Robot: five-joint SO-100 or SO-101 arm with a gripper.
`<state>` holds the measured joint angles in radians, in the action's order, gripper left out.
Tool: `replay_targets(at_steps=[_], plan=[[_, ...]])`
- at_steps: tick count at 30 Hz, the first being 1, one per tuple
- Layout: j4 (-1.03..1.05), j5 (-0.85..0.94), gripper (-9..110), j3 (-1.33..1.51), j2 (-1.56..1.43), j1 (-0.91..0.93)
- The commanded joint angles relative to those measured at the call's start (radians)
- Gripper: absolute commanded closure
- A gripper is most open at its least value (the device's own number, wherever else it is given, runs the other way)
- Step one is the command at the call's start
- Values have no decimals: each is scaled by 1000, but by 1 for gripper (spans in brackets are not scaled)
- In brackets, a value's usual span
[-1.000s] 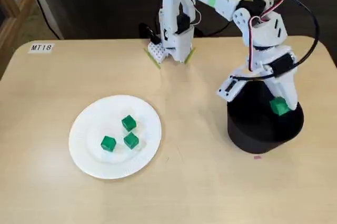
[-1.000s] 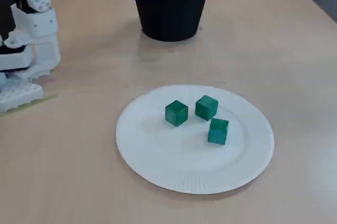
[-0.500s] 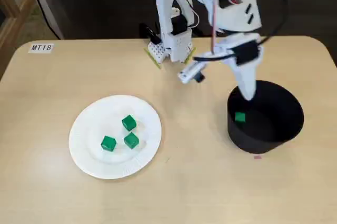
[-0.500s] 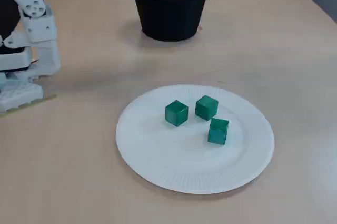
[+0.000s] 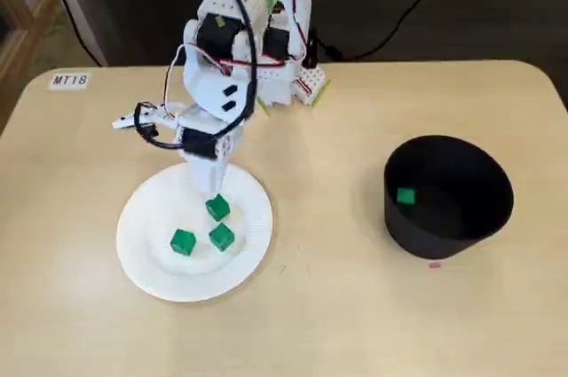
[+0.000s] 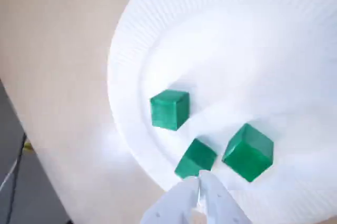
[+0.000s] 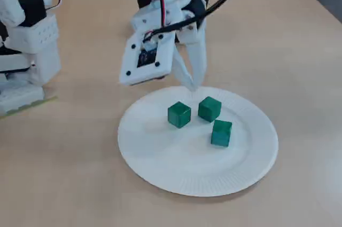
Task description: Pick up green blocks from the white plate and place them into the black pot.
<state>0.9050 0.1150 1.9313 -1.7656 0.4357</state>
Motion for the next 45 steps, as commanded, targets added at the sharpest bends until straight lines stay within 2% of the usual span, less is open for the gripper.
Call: replay_targets(at_steps=[1,7,15,27,39,42,45], plan=[[8,21,104,-84,74,37],[143,77,80,-262,204,71],[173,84,72,-362,318,52],[259,77,73,-655,592,28],[262,63,75,-738,692,0],[262,48,81,-744,716,8],[267,26,96,-767,738,15]])
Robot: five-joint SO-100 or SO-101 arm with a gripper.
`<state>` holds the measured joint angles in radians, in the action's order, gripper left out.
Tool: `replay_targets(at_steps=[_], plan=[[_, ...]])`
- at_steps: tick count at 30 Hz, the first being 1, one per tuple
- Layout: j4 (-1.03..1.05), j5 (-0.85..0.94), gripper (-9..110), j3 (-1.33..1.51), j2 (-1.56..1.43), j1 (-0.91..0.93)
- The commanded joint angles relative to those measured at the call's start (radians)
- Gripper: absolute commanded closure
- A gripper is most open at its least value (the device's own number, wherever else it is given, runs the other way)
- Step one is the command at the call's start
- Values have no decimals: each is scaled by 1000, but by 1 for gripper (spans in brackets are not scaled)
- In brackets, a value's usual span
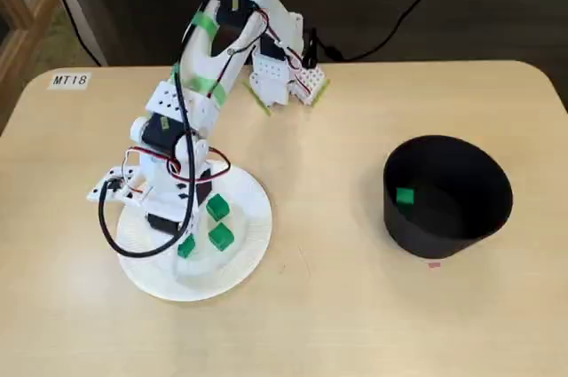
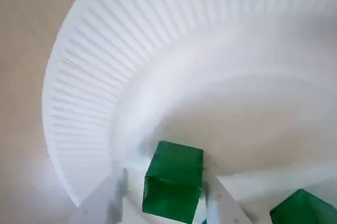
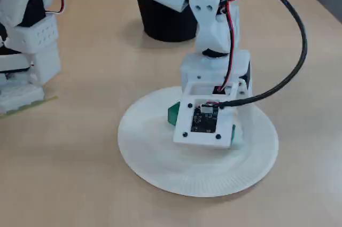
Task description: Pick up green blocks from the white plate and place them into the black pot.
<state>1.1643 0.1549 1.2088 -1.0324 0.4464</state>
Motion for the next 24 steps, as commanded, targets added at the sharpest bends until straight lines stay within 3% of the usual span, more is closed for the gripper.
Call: replay_targets(at_steps=[1,8,14,20,24], plan=[[17,-20,101,-55,9,8],[94,-18,104,-106,-38,8],[95,-74,104,-109,-367,-89],[66,-230,104,-75,-706,-437],[-181,-275,104,201,-899,-738]])
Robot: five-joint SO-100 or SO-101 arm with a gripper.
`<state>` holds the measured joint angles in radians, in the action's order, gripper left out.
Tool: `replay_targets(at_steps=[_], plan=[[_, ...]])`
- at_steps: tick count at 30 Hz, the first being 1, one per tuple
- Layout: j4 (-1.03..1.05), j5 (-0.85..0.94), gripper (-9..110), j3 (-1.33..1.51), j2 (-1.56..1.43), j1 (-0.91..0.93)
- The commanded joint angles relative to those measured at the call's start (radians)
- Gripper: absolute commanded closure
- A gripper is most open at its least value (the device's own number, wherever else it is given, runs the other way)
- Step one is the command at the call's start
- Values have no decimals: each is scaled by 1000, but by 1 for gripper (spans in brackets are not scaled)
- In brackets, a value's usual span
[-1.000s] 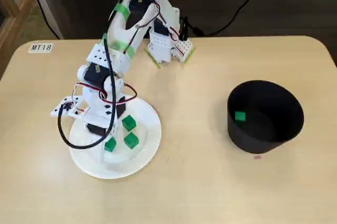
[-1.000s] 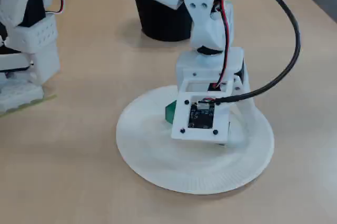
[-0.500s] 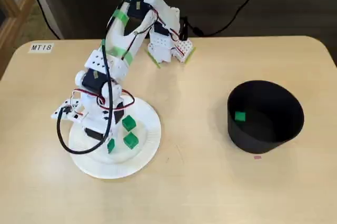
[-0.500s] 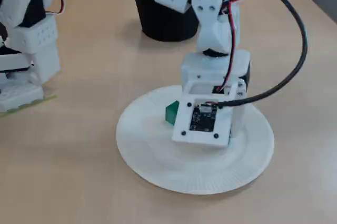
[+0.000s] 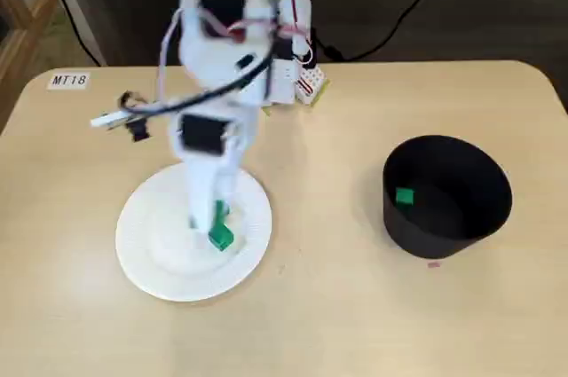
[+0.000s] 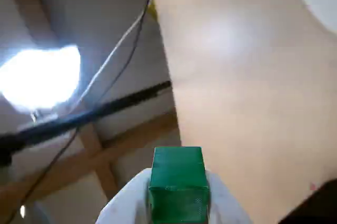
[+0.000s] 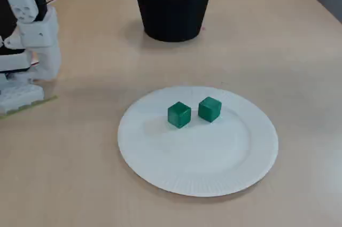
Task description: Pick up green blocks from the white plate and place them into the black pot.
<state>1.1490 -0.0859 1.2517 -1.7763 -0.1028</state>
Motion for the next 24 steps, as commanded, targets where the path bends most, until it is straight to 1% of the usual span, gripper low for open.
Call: replay_targets(at_steps=[1,4,7,11,15,18,19,21,22,24], plan=[[-247,-43,104,249,-192,-247],[-365,-29,104,417,-219,-374],[-512,0,104,566,-235,-449],[-543,46,104,672,-239,-502],[-621,32,104,815,-273,-529],[-650,25,104,868,-272,-540],[-649,29,102,874,-268,-541],[-643,49,81,885,-268,-545],[-641,66,75,888,-268,-546],[-649,71,71,888,-261,-546]])
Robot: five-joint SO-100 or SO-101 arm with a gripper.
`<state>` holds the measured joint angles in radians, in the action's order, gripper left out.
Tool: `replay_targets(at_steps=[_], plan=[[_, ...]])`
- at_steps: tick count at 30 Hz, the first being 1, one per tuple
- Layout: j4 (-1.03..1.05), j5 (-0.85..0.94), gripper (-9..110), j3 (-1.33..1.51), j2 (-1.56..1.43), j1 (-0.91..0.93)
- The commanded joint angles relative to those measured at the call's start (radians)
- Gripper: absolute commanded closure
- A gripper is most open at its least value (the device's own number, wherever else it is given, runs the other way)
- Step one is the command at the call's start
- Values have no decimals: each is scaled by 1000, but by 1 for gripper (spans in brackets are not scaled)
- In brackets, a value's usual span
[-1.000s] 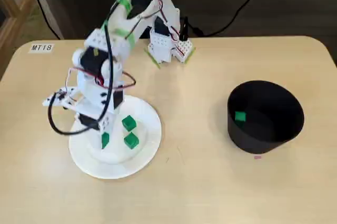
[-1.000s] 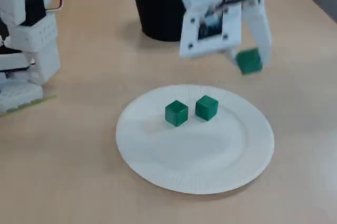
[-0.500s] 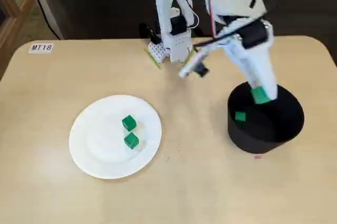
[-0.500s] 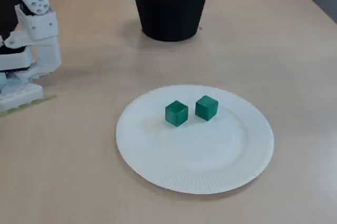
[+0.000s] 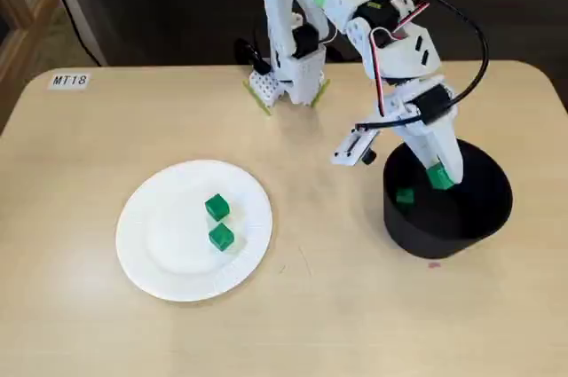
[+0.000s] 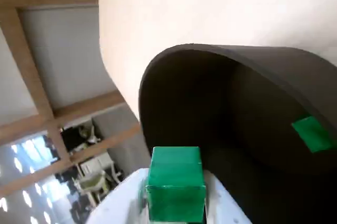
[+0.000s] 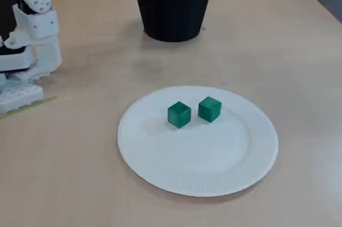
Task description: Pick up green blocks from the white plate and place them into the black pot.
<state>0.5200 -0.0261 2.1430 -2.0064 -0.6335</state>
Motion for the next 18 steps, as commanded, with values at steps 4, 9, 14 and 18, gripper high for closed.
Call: replay_targets(at_steps=[4,9,14,18], plan=[[-25,28,69,-17,-9,-3],[-17,15,94,-40,-25,44],[183,17,104,-169,-63,183],[402,-37,104,-252,-106,417]])
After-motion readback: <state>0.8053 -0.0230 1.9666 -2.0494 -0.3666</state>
